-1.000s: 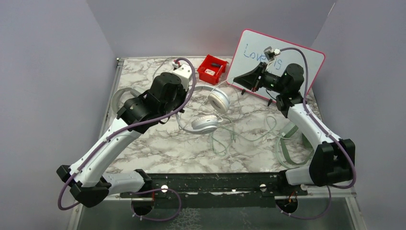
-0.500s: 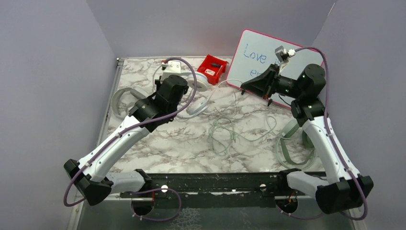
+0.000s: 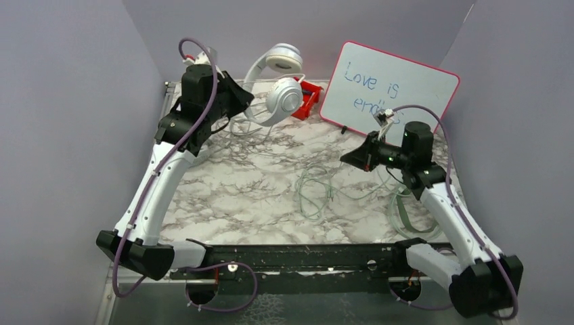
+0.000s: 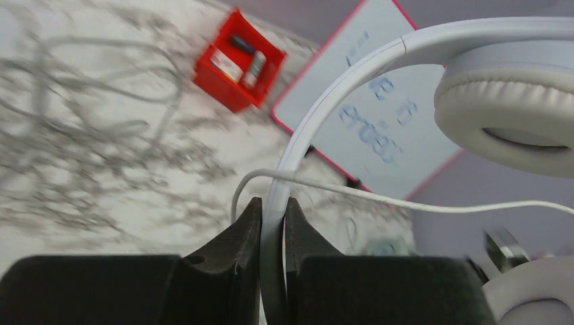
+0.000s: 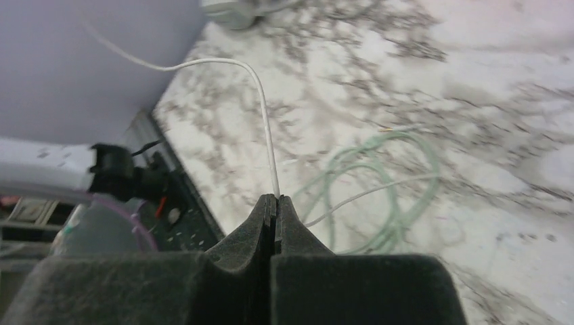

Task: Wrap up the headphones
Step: Wrap the headphones cable around the headphones.

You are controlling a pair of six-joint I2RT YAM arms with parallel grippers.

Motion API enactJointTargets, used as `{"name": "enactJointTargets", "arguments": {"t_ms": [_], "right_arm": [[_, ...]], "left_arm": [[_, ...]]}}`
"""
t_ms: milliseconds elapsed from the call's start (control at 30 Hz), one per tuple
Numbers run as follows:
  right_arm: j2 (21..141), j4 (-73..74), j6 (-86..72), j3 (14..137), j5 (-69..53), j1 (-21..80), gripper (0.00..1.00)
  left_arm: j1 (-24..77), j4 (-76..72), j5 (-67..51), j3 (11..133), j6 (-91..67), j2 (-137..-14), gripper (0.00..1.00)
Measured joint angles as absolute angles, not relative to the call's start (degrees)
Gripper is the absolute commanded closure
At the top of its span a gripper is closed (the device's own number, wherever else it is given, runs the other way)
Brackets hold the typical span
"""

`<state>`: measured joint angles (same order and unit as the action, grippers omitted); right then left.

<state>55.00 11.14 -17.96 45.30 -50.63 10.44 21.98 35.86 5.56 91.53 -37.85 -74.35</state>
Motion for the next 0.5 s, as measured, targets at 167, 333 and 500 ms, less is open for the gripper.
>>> {"name": "enactJointTargets", "arguments": {"t_ms": [167,333,500], "right_arm": [[72.10,9.98,-16.51,49.32,-40.32,10.44,0.99],[83.83,10.57,-14.22,52.29,-39.44,10.70,0.97],[85.08,12.01,-11.00,51.94,-38.09,11.31,0.97]], "left_arm": [[20.51,36.14,-15.38,81.06,-44.91,-72.12,1.00],[20.73,39.94,-25.67,73.95,-46.41,-67.42,1.00],[20.73,41.25,-28.45,74.06,-44.95,-65.54,1.00]]}}
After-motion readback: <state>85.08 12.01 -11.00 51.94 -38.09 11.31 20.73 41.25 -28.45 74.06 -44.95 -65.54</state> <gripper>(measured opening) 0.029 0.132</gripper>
